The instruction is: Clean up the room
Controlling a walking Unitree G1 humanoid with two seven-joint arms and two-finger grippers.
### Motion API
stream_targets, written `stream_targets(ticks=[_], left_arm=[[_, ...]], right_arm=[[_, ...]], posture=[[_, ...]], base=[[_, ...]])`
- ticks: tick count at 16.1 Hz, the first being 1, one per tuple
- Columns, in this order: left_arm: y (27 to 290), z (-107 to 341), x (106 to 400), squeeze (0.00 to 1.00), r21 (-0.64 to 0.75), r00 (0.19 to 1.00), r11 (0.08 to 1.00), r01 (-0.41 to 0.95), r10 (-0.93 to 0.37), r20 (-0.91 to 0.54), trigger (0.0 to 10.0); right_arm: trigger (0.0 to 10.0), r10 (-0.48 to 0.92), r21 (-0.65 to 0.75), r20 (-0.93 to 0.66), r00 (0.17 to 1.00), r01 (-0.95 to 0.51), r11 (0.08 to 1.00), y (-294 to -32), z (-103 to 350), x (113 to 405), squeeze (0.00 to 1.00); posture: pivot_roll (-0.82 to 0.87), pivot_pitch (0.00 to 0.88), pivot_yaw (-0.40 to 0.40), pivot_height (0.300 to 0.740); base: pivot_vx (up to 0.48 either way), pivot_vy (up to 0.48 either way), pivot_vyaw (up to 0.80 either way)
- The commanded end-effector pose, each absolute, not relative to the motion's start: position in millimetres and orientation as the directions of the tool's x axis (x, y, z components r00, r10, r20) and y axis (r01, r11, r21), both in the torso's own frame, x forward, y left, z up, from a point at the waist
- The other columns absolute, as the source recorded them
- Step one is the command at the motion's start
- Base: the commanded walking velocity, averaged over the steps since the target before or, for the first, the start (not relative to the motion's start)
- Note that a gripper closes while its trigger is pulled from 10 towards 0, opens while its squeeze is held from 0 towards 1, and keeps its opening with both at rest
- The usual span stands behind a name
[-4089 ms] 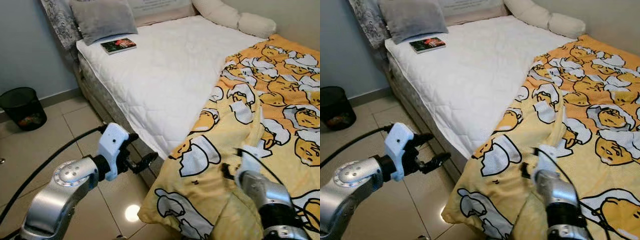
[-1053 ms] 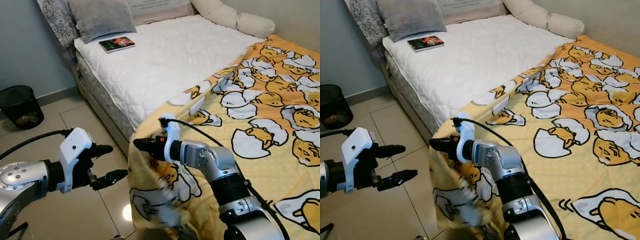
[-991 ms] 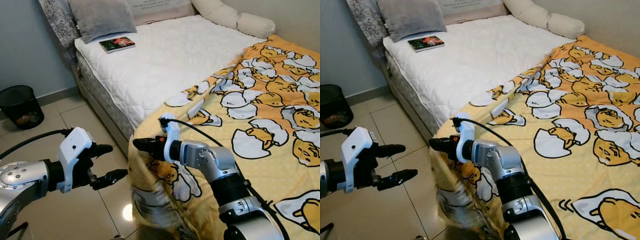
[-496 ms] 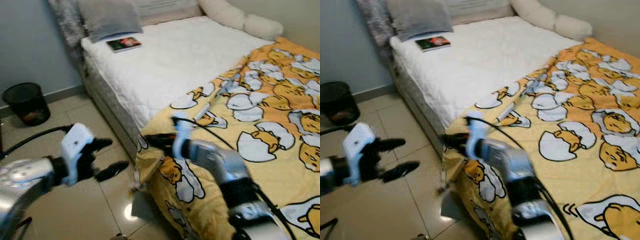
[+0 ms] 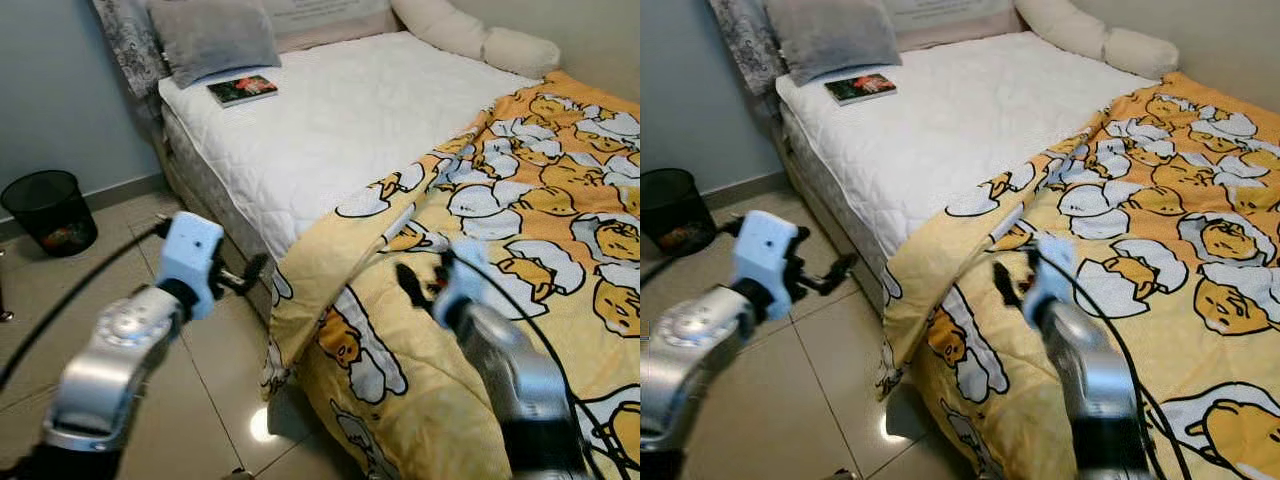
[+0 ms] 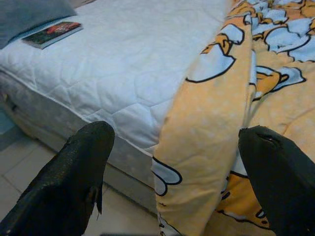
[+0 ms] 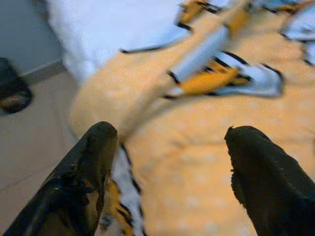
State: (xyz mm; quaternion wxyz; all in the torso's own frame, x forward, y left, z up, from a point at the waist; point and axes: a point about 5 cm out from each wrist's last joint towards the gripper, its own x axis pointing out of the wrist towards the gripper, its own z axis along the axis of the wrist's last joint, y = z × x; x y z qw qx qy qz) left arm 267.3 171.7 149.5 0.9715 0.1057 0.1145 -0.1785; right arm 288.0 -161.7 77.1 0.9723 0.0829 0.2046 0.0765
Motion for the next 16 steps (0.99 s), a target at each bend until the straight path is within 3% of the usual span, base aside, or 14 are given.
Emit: stream_targets(ticks=[1, 5, 16], left_arm=[[172.4, 145.5, 267.7, 0.0, 0.181, 0.916, 0.92, 0.347, -0.291, -0.277, 10.0], [172.7, 142.1, 268.5, 0.0, 0.209, 0.919, 0.919, 0.336, -0.271, -0.287, 10.0], [168.4, 138.2, 268.9, 0.0, 0.217, 0.913, 0.913, 0.346, -0.274, -0.302, 10.0]], right_arm=[[10.0, 0.124, 0.16, -0.361, 0.924, -0.07, 0.985, -168.7, 82.5, 285.9, 1.0], [10.0, 0.046, 0.168, -0.393, 0.919, 0.022, 0.986, -175.1, 71.5, 269.3, 1.0], [10.0, 0.056, 0.215, -0.423, 0.904, 0.041, 0.976, -167.5, 63.3, 268.6, 1.0]], posture=[[-0.06, 0.0, -0.032, 0.74], [-0.06, 0.0, -0.043, 0.74], [-0.06, 0.0, -0.059, 0.74]], base=[[0.0, 0.0, 0.0], [0.0, 0.179, 0.0], [0.0, 0.414, -0.63]])
